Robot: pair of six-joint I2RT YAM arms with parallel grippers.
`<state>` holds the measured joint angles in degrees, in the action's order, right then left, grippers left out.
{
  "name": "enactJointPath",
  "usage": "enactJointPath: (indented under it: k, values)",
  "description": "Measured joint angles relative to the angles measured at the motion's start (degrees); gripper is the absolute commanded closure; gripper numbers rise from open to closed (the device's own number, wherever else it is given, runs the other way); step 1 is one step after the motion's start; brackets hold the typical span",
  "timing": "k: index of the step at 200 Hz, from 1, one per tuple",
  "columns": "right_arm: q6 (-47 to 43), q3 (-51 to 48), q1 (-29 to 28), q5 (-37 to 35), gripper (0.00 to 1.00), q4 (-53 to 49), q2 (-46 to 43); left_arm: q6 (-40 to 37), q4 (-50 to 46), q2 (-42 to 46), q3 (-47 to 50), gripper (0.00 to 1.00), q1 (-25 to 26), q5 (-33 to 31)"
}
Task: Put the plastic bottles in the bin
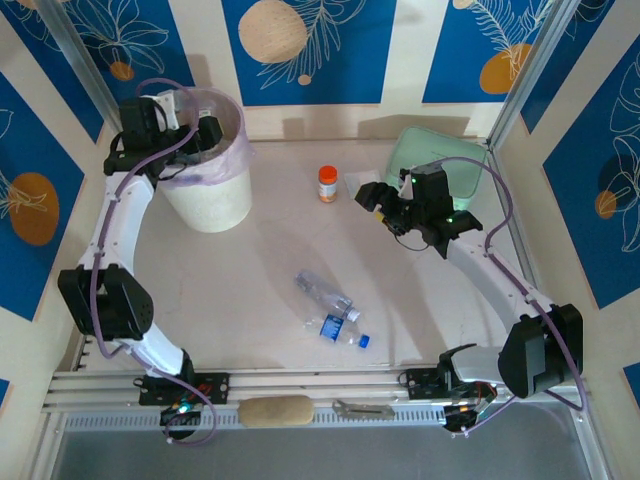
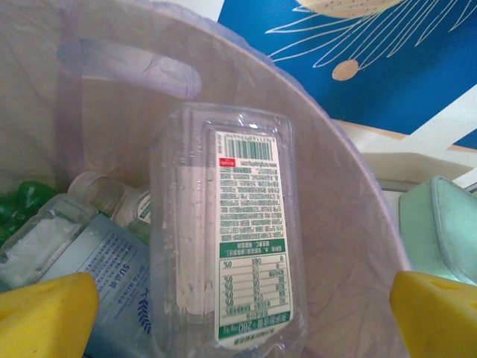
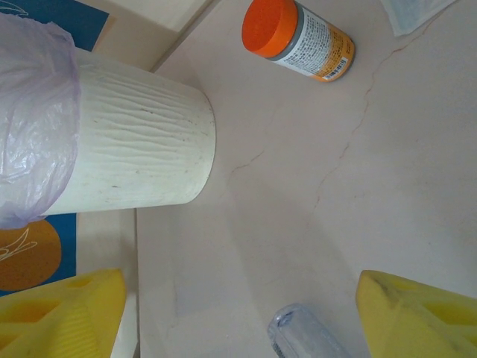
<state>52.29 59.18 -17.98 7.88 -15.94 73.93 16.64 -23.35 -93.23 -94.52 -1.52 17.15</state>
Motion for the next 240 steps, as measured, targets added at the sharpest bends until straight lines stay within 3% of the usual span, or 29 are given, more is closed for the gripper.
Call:
enactJointPath:
  k: [53,96,138,185,240]
  values:
    - [-1.99,-0.11,-1.42,-0.42,0.18,-0.04,0.15,3.1,3.76,9.81,6.54,0.0,0.0,2.36]
    - [-8.15,2.4,-6.88,-1.09,0.17,-3.23,4.55,9.55,11.85,21.03,21.92,0.0,0.39,8.55]
    - [-15.78,6.8,-12.83,-1.62,0.17,-9.05,11.67,15.32,18.29,30.73,37.46,0.0,4.11,11.23]
    - [-23.28,10.91,-18.75,-2.54,0.14,-18.64,19.1,22.32,25.27,34.45,51.71,0.0,11.47,9.49]
    - [-32.37,16.11,-28.46,-12.44,0.08,-27.45,26.82,24.04,28.96,33.64,53.46,0.0,12.81,4.11]
